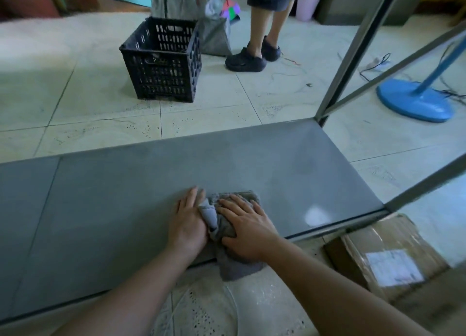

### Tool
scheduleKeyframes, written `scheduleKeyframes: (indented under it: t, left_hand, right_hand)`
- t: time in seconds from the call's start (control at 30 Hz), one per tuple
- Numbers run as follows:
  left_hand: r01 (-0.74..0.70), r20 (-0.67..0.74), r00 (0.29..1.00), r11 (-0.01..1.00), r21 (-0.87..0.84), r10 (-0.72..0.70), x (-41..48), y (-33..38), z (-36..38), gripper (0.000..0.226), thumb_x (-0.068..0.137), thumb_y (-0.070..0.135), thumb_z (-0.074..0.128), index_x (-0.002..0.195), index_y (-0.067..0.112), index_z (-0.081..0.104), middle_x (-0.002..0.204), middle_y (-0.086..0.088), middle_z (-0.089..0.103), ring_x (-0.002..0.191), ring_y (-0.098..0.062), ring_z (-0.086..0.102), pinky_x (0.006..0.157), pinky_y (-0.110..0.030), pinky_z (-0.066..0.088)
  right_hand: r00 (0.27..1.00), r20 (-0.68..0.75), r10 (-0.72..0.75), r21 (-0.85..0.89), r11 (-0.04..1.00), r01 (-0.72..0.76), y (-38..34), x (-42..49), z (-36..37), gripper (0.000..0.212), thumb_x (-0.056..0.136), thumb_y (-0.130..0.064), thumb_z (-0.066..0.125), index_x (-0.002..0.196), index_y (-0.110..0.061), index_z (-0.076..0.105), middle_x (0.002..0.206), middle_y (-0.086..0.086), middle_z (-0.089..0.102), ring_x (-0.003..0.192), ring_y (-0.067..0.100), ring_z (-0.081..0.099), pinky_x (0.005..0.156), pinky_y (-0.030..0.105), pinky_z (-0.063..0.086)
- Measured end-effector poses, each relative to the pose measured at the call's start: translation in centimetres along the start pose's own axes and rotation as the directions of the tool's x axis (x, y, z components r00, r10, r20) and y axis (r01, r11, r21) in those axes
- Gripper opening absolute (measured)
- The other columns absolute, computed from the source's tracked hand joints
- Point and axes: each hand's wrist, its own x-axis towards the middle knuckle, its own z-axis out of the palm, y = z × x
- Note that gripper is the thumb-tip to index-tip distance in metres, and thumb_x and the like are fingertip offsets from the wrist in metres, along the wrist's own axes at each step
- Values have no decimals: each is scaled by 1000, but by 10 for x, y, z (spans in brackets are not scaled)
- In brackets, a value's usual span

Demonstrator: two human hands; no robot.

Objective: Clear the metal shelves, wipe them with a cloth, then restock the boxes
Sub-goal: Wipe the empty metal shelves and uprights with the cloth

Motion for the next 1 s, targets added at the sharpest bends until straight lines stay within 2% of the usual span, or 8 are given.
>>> scheduleKeyframes:
  t: [0.17,0.43,0.57,0.67,0.73,0.8,0.87,1.0]
  left_hand:
    - [-73,37,997,992,100,70,21,38,18,72,101,32,47,161,25,7,169,1,-11,155,-20,0,126,-36,7]
    - [-63,24,998,978,197,59,33,29,38,70,104,41,31,161,21,-6,168,-1,-17,154,-21,-17,126,-42,-1]
    - [-73,-22,997,983,170,78,36,28,41,74,92,43,6,162,19,5,169,0,-5,156,-20,-7,125,-40,0]
    - [-53,-107,992,996,72,61,37,23,50,63,99,28,36,159,9,25,167,-8,19,154,-23,15,123,-38,7]
    - [-101,-139,984,990,101,114,35,23,53,61,96,22,36,154,3,36,158,-17,37,147,-32,33,121,-46,22]
    - [-121,-85,987,976,179,138,30,25,54,66,95,26,21,156,3,29,160,-17,33,149,-32,30,121,-48,23]
    - [-36,-107,993,993,112,48,32,28,54,73,93,35,4,160,9,17,168,-7,16,154,-21,14,126,-39,6]
    - [-29,-191,981,999,24,33,33,32,51,75,94,41,2,159,10,23,167,-1,18,152,-16,21,123,-27,-1]
  right_hand:
    - [989,-54,137,8,991,-137,33,-18,1,92,71,-68,21,159,-42,19,168,-20,7,155,8,-4,127,44,4]
    - [997,-63,52,35,998,-50,49,-2,2,82,81,-66,42,158,-45,21,167,-21,12,155,8,1,127,44,3]
    - [997,-77,-30,-3,1000,29,63,26,-11,83,78,-67,41,157,-44,26,166,-19,21,154,8,9,127,35,2]
    - [995,-74,-64,-41,997,61,71,56,-19,84,78,-69,39,157,-42,28,165,-17,24,154,10,13,127,37,8]
    - [995,-83,-50,-44,998,46,75,81,-27,82,80,-68,40,157,-42,28,165,-18,24,153,9,13,127,37,9]
    - [995,-103,11,-42,999,-16,76,115,-33,78,85,-65,43,157,-41,27,165,-17,23,153,10,14,126,39,10]
    - [985,-128,118,-20,992,-122,71,159,-42,78,88,-64,44,159,-37,24,166,-12,21,154,16,16,126,44,11]
    - [938,-162,305,78,952,-296,58,222,-54,84,87,-63,44,160,-28,21,167,0,21,153,26,17,124,53,12]
